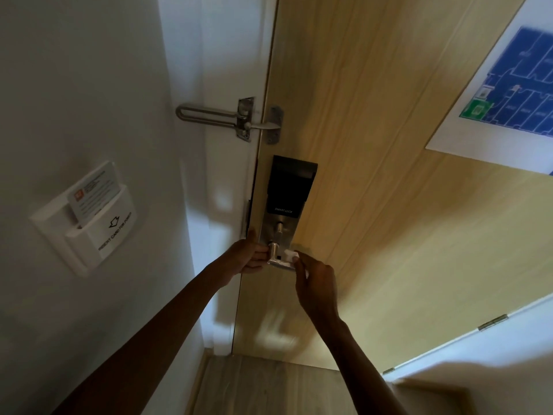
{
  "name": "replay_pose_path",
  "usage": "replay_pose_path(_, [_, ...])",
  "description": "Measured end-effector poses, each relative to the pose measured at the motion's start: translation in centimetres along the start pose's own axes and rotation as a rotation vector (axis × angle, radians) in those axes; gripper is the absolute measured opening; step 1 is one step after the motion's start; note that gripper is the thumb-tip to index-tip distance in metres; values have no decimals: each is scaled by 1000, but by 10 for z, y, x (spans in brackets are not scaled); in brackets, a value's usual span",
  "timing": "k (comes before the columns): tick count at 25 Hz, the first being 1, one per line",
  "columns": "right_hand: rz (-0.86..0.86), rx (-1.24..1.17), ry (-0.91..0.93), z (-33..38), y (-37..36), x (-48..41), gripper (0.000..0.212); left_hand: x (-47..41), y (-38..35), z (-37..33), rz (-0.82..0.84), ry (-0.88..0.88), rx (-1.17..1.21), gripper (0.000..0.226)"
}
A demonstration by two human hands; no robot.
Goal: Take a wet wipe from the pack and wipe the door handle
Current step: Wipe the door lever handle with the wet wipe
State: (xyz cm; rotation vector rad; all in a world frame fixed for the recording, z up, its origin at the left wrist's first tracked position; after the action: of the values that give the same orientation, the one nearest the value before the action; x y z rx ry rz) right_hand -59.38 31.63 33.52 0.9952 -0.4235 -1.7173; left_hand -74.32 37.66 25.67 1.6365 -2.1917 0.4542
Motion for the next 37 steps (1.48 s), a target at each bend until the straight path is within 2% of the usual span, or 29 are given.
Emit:
replay_pose_path(3, [-55,-91,-26,9,-7,-7,22,-3,4,4,18,15,45,73])
replay_pose_path(9, [136,108,131,26,-44,14,35,-7,25,6,13,25,41,77])
replay_pose_path(11, [152,99,160,21,-43,18,40,-8,26,6,35,14,30,81])
replay_pose_path(16, [17,-47,-91,9,-31,1,38,-14,27,9,36,10,15,84])
replay_pose_path(18, [-4,0,-174,4,-35,-1,40,-14,27,9,38,10,19,85])
replay_pose_path(20, [-10,109,-171,6,-42,2,35,-14,26,10,30,20,21,86])
replay_pose_path(25, [-80,265,-6,23,-40,4,28,-17,22,14,13,62,75,84])
replay_pose_path(30, [51,434,224,32,-49,2,24,-21,10,8,-38,85,106,86])
replay_pose_path(37, [35,690,550,41,-44,6,29,-17,11,2,-20,88,81,89])
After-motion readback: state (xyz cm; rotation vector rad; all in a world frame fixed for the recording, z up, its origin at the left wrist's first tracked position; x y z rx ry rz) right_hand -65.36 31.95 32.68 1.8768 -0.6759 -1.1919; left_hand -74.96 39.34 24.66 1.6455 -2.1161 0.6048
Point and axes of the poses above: each hand's wrist, its own x-axis away from the middle knuckle, its own y-axis out of the back of the hand, z = x × y, the point moved 10 cm from there along -x, towards the middle knuckle, and after that the axes turned 2 degrees about -y, right-handed, at the moved point
